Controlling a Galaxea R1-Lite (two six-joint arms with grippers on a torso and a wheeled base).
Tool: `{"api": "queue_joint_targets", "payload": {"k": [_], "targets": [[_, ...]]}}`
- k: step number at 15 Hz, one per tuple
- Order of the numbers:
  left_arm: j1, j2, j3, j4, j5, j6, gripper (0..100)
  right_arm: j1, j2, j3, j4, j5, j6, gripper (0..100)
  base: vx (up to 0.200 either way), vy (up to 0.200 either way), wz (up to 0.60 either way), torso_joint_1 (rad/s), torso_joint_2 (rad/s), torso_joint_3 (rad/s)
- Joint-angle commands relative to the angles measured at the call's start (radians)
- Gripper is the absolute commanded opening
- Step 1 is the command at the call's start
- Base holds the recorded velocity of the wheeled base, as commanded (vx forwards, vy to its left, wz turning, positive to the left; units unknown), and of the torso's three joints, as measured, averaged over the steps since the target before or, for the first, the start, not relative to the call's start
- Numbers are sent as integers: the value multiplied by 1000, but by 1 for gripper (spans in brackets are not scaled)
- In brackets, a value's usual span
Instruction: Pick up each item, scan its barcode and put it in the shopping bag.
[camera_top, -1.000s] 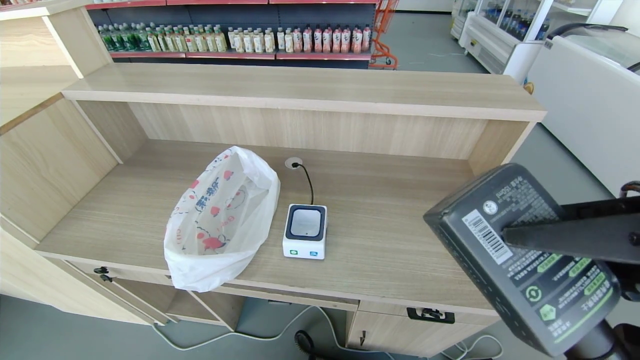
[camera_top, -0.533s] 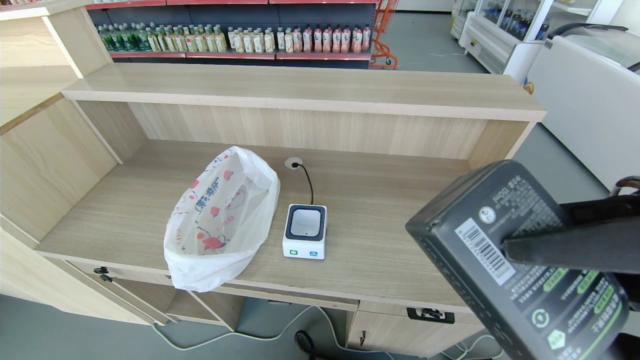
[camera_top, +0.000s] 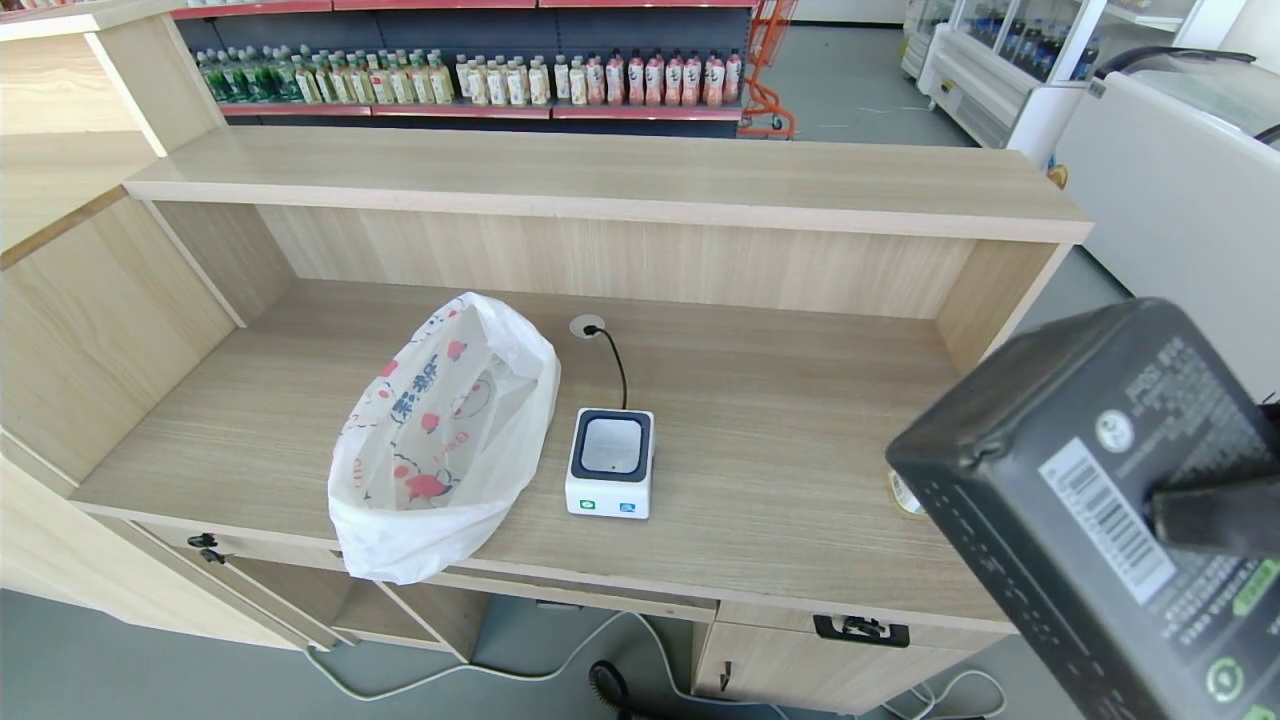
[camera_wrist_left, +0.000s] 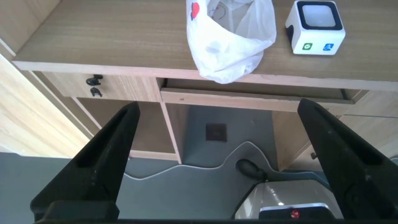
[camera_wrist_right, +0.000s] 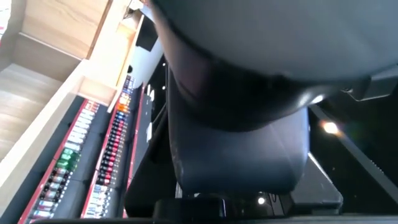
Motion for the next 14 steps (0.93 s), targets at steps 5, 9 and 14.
{"api": "queue_joint_targets", "payload": {"k": [5, 9, 14], "targets": [[0, 0, 0, 0, 0, 0, 100, 21, -28, 10, -1, 2, -7, 0, 0, 0, 0, 0, 0, 0], [0, 0, 0, 0, 0, 0, 100, 29, -42, 24, 0, 2, -18, 0, 0, 0, 0, 0, 0, 0], [0, 0, 0, 0, 0, 0, 100, 29, -50, 27, 2, 2, -19, 0, 0, 0, 0, 0, 0, 0]]}}
